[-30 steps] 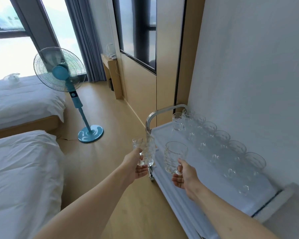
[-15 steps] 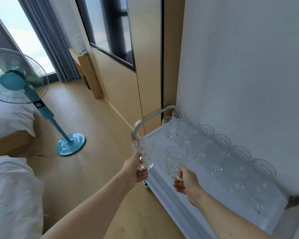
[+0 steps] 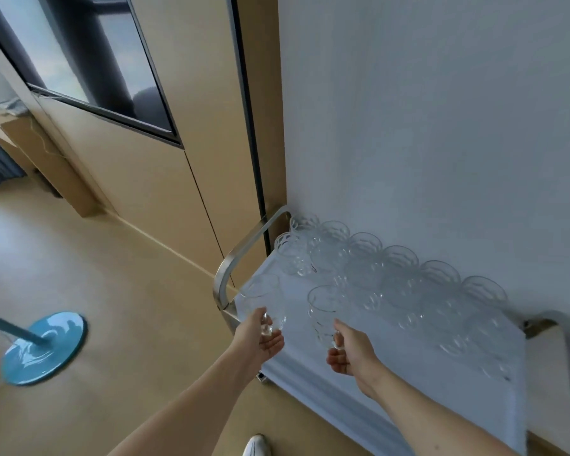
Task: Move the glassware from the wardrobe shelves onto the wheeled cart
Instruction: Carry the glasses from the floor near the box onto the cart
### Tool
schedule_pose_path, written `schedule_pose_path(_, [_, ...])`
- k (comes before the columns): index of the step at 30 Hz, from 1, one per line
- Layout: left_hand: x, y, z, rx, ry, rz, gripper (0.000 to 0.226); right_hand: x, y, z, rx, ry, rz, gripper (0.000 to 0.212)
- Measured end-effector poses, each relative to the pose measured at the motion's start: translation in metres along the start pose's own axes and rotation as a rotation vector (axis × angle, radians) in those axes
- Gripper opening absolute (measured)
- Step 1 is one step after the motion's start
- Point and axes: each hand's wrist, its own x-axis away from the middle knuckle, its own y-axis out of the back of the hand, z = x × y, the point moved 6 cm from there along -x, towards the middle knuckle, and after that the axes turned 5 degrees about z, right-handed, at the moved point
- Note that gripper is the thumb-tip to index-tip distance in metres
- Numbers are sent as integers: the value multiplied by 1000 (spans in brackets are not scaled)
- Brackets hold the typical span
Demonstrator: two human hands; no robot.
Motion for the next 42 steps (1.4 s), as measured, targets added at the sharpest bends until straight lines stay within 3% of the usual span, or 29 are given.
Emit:
schedule_pose_path(10, [-64,15,-28,-148,86,167,33,-27,-48,-4,-74,-21,-137,43])
schedule_pose_path(21, [-112,12,-31,-309,85,294,32,-51,-68,-9,-211,-6,-180,36])
schedule_pose_path(27, [-124,1,-22,-386,144,319,25,-64,-66,-10,-217,11,-259,19])
schedule_pose_path(33, [-131,3,-10,-383,211,287,57,-77,-59,-16,-83,42,-329,8])
schedule_pose_path(37, [-138,10,-26,-627,126,257,92,-82,-56,-23,3,61,-363,26])
schedule_pose_path(40, [-140,9,-53,-746,-116,242,118,-83,-51,-19,110,126,-405,62])
schedule_pose_path(42, [-138,3,-69,-817,-275,260,120,-84,-53,-11,131,208,-390,89])
